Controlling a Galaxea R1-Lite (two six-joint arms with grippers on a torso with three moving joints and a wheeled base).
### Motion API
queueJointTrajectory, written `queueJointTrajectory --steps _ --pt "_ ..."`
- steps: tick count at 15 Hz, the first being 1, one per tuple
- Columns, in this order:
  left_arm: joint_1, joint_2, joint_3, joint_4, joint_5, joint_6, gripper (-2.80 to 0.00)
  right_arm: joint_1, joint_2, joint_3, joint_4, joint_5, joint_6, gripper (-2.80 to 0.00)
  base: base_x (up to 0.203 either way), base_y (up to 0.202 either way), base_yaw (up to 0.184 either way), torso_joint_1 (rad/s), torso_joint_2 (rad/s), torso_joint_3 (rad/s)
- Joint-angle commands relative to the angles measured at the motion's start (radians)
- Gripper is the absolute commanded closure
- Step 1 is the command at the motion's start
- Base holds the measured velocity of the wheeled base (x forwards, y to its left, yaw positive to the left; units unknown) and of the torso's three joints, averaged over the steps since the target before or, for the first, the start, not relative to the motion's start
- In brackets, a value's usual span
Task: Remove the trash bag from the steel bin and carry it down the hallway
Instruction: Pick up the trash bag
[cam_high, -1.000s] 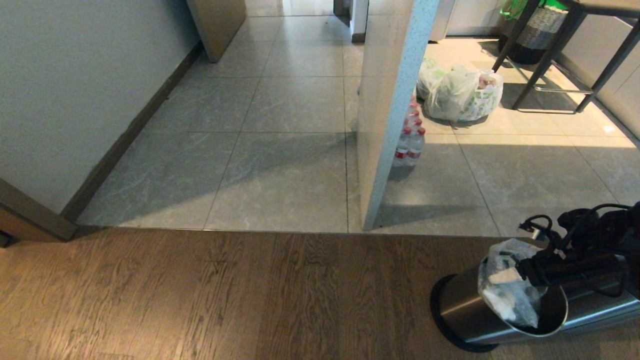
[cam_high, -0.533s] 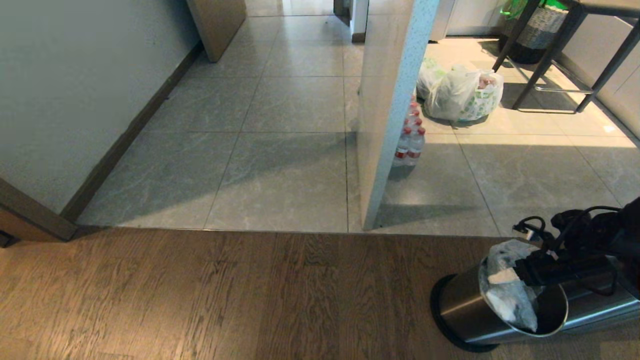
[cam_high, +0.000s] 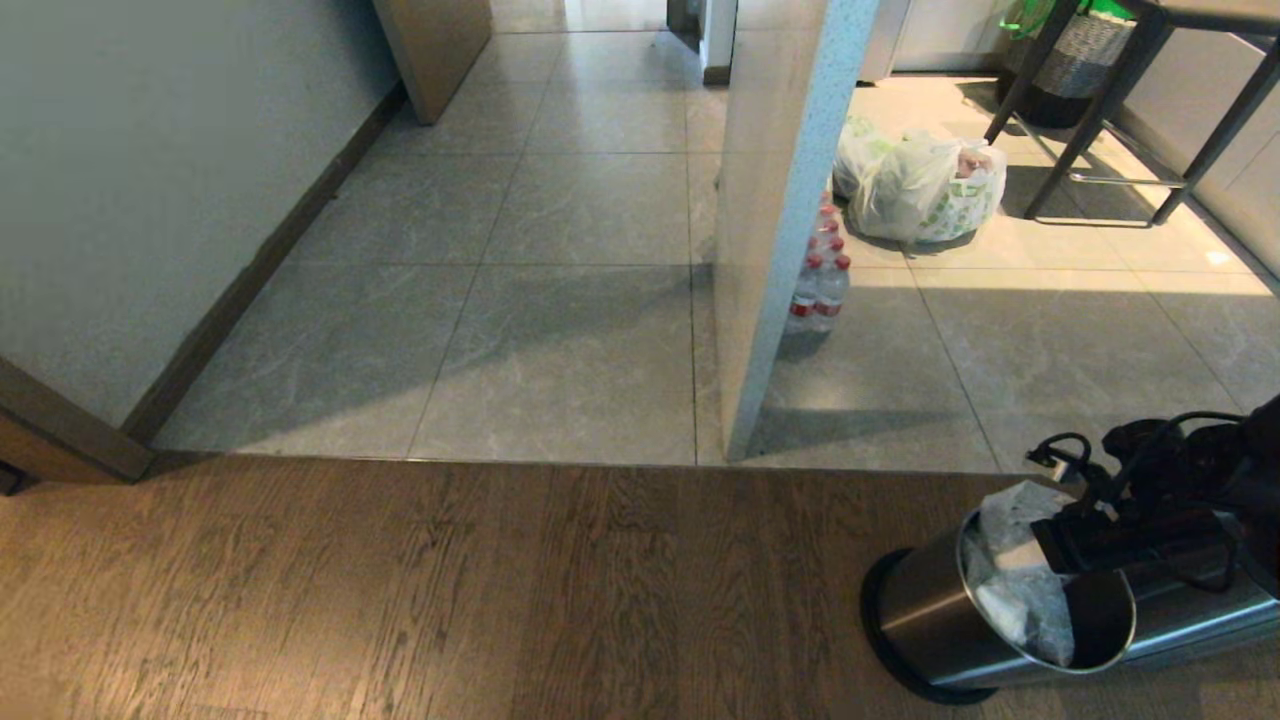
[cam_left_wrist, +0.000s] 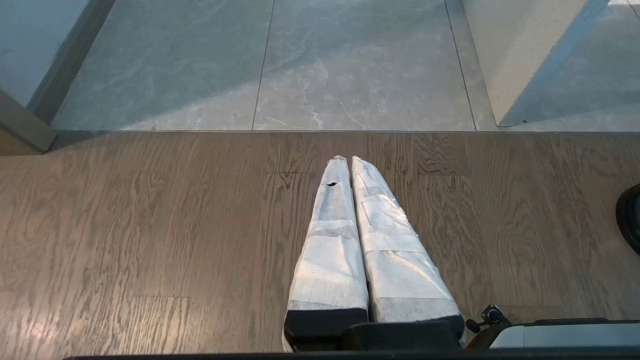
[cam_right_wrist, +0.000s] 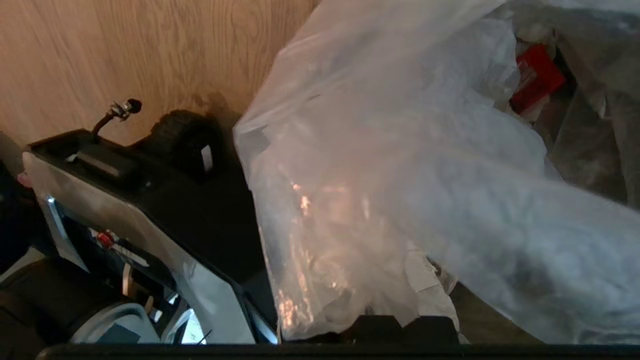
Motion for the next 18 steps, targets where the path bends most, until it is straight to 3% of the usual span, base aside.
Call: queueJointTrajectory --steps 1,5,11,18 --pt "0.000 0.000 0.003 0.001 0.001 0.000 0.00 -0.003 -0.034 0.012 0.000 0.005 -0.003 0.00 0.000 0.000 0.000 0.000 0.00 0.000" --pt "0.000 0.000 0.003 0.000 0.001 0.000 0.00 -0.013 -0.066 0.023 0.005 0.003 -0.002 0.00 0.000 0.000 0.000 0.000 0.00 0.000" --pt "0.000 0.000 0.002 0.000 0.001 0.000 0.00 -0.059 -0.268 0.048 0.093 -0.002 0.000 0.00 0.000 0.000 0.000 0.000 0.00 0.000" --pt "0.000 0.000 0.003 0.000 0.001 0.000 0.00 -0.079 -0.660 0.175 0.191 -0.004 -0.007 0.00 0.000 0.000 0.000 0.000 0.00 0.000"
